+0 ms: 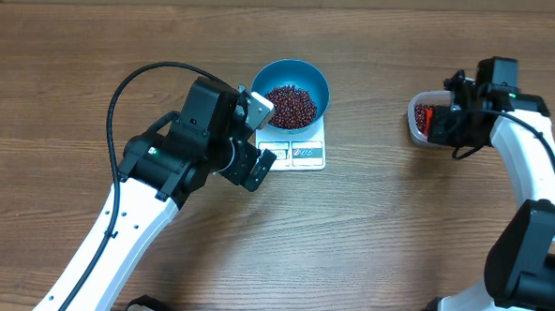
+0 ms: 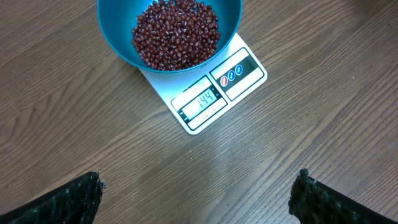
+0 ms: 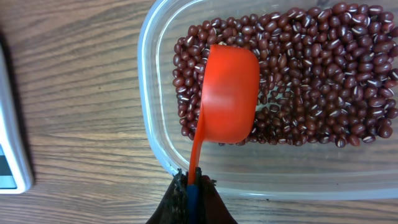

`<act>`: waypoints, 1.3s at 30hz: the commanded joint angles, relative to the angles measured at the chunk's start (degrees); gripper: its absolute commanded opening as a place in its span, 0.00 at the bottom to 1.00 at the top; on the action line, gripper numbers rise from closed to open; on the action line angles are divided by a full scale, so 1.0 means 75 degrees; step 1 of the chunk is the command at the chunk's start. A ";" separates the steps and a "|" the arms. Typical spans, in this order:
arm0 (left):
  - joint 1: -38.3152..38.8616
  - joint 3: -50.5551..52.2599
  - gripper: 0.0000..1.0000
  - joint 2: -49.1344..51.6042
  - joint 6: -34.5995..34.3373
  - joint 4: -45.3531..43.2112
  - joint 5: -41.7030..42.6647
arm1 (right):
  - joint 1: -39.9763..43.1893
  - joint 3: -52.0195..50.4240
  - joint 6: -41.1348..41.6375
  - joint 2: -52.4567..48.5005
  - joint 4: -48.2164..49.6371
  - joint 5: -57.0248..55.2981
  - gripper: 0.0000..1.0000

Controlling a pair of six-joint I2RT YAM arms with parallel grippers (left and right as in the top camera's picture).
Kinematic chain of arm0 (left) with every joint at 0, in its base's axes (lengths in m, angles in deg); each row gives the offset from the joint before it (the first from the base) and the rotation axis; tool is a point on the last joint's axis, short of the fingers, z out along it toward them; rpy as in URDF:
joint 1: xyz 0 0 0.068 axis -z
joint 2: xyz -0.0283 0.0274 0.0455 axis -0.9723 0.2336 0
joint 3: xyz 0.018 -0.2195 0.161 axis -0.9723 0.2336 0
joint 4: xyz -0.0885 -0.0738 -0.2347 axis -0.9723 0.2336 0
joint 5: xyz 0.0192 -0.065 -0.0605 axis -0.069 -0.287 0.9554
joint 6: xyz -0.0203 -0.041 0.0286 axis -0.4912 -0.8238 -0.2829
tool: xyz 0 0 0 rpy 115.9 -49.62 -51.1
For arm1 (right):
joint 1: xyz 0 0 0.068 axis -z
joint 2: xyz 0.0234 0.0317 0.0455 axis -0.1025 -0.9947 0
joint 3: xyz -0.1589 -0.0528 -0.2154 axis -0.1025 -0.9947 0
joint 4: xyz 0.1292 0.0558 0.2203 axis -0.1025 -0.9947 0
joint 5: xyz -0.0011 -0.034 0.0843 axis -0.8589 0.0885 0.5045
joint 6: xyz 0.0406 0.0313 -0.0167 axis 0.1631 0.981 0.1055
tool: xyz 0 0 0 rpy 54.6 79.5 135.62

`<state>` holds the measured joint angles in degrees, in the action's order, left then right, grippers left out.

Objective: Scoop item into bowl and weigh 150g on scale
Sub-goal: 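Dip the red scoop into the tub beans with the right gripper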

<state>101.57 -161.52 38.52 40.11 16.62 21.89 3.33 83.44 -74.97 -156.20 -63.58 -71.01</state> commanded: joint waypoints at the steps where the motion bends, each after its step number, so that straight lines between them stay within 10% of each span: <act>1: 0.0003 0.0032 1.00 -0.0061 0.0140 -0.0009 -0.0055 | 0.0326 -0.0009 -0.0061 -0.0023 0.0090 0.1014 0.04; 39: 0.0003 0.0032 1.00 -0.0061 0.0143 -0.0009 -0.0055 | 0.2034 -0.0012 -0.0309 -0.0026 -0.0522 0.3809 0.04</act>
<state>101.57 -161.52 38.50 40.11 16.64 21.89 17.38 83.44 -75.65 -156.20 -67.30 -47.10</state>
